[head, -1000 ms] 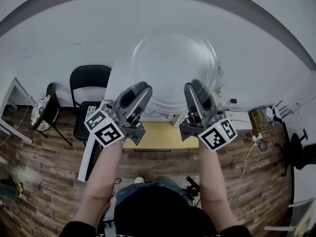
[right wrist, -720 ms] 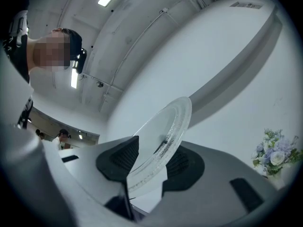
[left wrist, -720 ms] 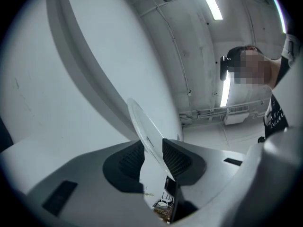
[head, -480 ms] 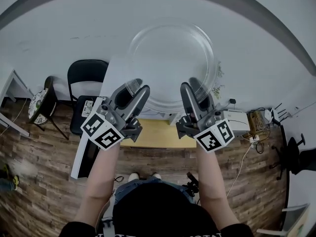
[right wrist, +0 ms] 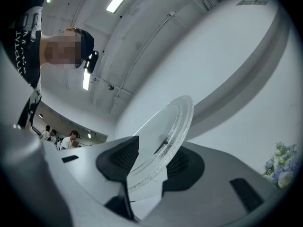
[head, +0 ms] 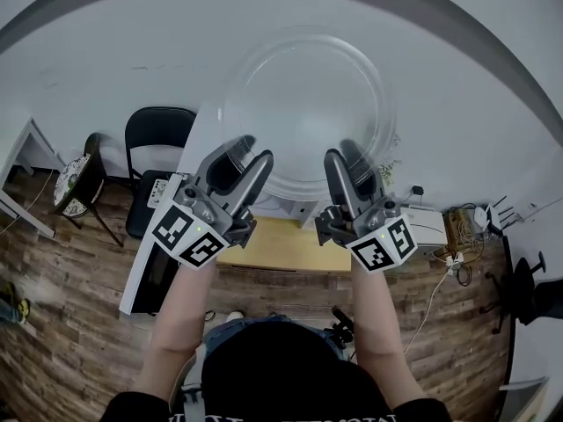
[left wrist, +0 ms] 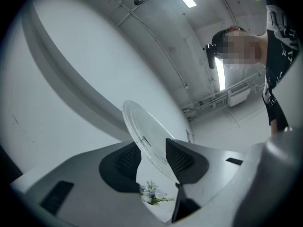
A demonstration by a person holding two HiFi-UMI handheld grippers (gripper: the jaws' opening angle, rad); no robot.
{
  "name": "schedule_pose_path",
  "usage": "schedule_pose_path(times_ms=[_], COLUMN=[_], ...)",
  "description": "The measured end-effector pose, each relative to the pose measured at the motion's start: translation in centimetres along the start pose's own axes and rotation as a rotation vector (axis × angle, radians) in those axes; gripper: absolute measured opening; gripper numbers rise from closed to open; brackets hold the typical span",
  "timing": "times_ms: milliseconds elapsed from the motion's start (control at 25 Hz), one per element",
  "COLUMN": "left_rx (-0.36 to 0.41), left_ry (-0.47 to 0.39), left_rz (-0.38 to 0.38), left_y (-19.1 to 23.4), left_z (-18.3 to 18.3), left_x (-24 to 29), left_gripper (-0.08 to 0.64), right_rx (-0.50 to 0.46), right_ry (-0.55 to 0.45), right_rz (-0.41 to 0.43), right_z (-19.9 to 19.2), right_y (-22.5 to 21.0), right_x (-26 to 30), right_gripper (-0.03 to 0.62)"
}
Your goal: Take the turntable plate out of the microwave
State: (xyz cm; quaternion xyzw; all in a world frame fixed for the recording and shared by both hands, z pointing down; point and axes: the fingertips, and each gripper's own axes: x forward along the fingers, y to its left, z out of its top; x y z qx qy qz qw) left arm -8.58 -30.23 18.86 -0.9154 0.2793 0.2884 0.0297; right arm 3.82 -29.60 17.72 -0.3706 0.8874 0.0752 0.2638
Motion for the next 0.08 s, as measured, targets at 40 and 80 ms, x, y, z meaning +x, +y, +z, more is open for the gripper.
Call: schedule_pose_path(times_ms=[40, 80], left_rx=[0.006, 0.011], left_ry=[-0.001, -0.003], left_rz=[0.002, 0.005], left_y=[-0.04, -0.07], left_z=[0.09, 0.17], left_x=[0.02, 0.04], left_gripper=[0.156, 0.156], right_rx=[-0.001, -0.002], right_ry=[-0.001, -0.003], right_rz=[0.003, 0.007], right_z=[0.04, 0.09], right_y=[0.05, 0.10], right_x=[0.02, 0.05], right_gripper=[0.166, 0.166])
